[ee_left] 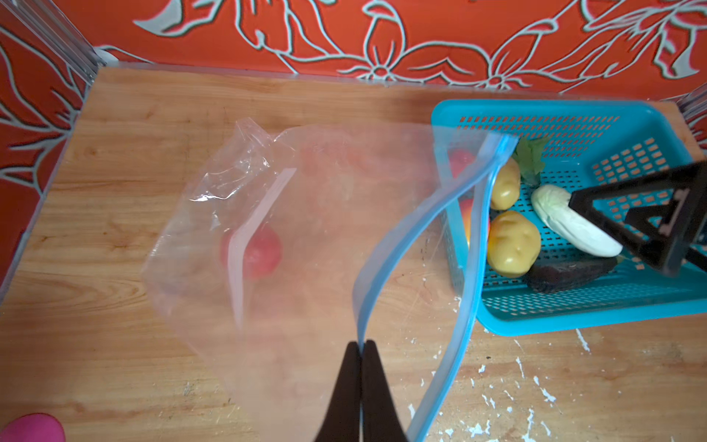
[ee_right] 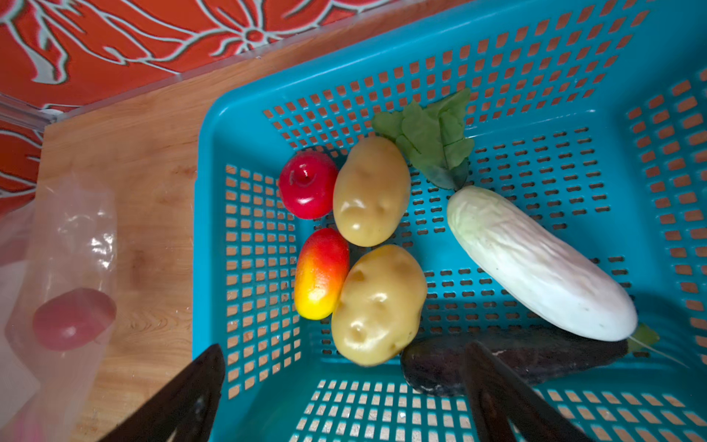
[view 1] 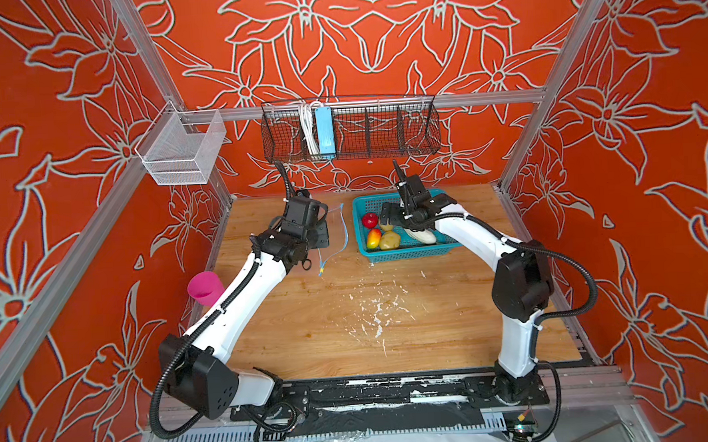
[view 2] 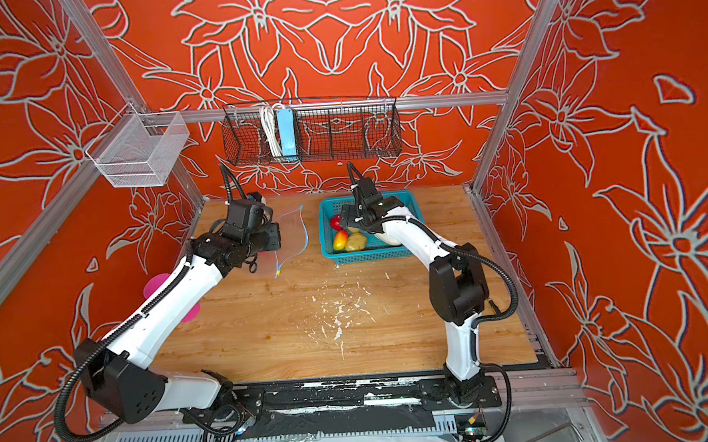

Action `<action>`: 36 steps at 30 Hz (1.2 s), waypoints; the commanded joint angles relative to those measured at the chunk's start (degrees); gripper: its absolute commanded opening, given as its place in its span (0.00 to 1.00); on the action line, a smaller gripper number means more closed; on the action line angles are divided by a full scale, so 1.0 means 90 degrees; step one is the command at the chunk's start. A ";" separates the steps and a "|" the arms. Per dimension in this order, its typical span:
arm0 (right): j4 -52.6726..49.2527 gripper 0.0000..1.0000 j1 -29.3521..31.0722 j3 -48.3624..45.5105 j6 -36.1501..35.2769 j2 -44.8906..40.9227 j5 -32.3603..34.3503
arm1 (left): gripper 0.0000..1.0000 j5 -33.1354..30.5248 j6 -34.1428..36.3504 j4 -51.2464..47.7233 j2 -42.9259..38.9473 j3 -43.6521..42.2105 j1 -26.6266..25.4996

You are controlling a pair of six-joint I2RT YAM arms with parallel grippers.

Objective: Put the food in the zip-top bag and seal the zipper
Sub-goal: 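Lower the right gripper into the basket and grasp the yellow potato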

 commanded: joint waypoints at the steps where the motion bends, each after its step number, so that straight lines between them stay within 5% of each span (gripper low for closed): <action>1: -0.0225 0.98 -0.0072 0.0208 0.0345 0.0261 -0.0147 | 0.00 0.0125 -0.0103 0.0230 -0.0202 -0.0100 -0.0005; 36: 0.0124 0.92 -0.0472 0.1059 0.0962 0.1678 -0.0578 | 0.00 0.0799 -0.0315 0.0484 -0.0235 -0.0354 -0.0004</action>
